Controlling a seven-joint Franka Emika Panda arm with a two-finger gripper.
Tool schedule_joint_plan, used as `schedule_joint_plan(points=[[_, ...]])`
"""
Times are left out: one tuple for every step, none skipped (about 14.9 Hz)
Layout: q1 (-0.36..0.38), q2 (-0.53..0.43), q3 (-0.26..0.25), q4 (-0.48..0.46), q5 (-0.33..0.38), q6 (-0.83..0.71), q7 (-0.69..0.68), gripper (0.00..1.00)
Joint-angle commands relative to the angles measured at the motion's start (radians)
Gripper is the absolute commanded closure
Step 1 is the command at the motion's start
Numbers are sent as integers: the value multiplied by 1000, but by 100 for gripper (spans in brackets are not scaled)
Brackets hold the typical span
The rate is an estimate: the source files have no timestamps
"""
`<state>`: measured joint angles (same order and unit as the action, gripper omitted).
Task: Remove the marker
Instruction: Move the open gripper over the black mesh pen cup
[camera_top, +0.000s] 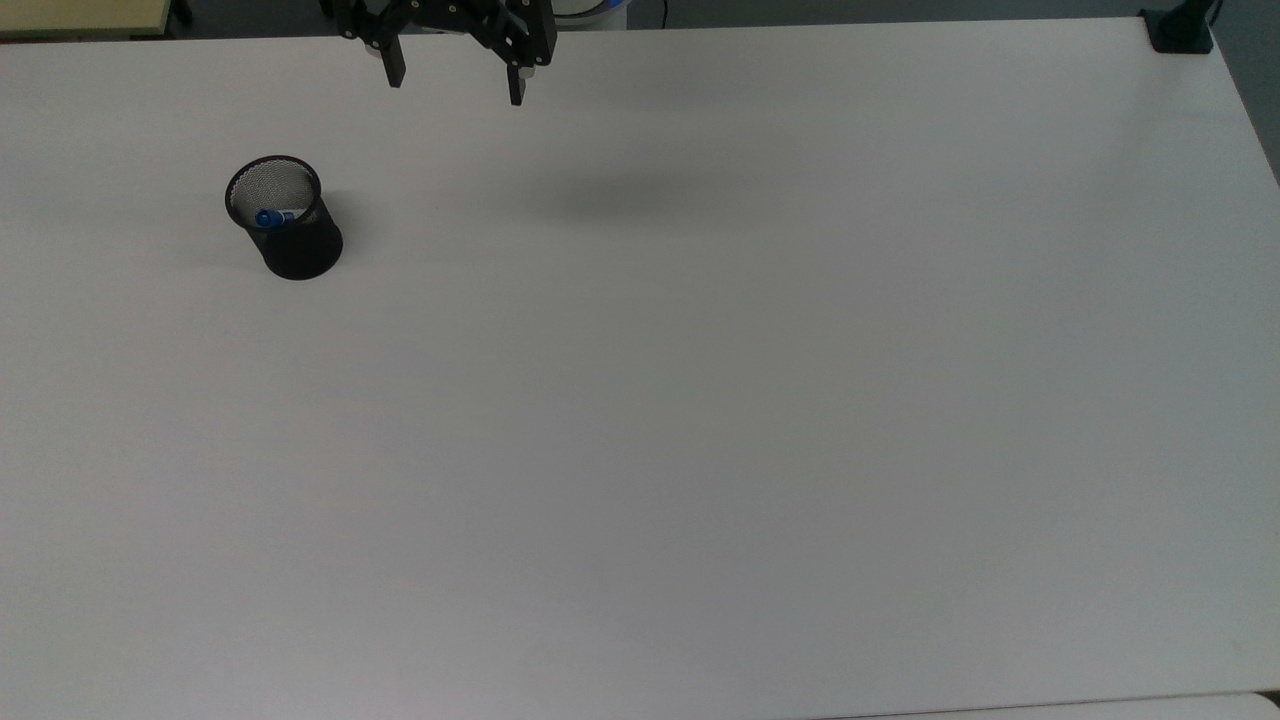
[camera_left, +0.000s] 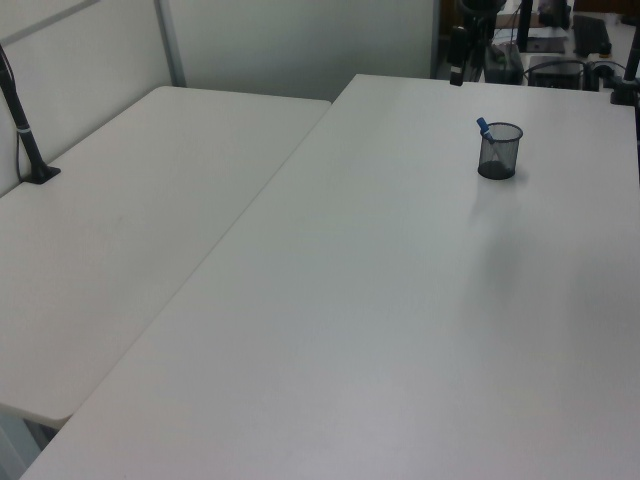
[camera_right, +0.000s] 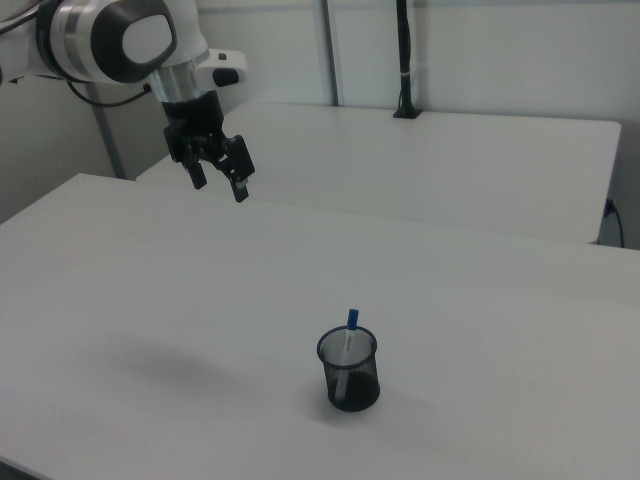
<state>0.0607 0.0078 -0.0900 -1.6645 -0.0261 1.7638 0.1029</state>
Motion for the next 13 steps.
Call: schedule_joint_plan(points=[[21,-2,-19,14,-9,-27,-14,0],[19,-3,-19,14,-9,-27,-15,0],[18,-5,-20,14,-9,-27,-17,0],[13,-9,-27,14,-9,-29,-26,0],[7,-12,-28,14,-11,-27,-58,0],[4,-14,-33,14,-14,-29,-109,0],[1,-15,-48,14,-14,-30,-203,0],[-8,-17,-69,11,-14,-35,-274,0],[-19,-17,-80,9,-18,-55,-390,0],[-44,-17,-82,-3,-46,-59,-481,0],[-56,-17,-82,-20,-81,-58,-508,0],[-59,-8,-80,-24,-116,-56,-506,0],[-65,9,-80,-49,-156,-43,-488,0]])
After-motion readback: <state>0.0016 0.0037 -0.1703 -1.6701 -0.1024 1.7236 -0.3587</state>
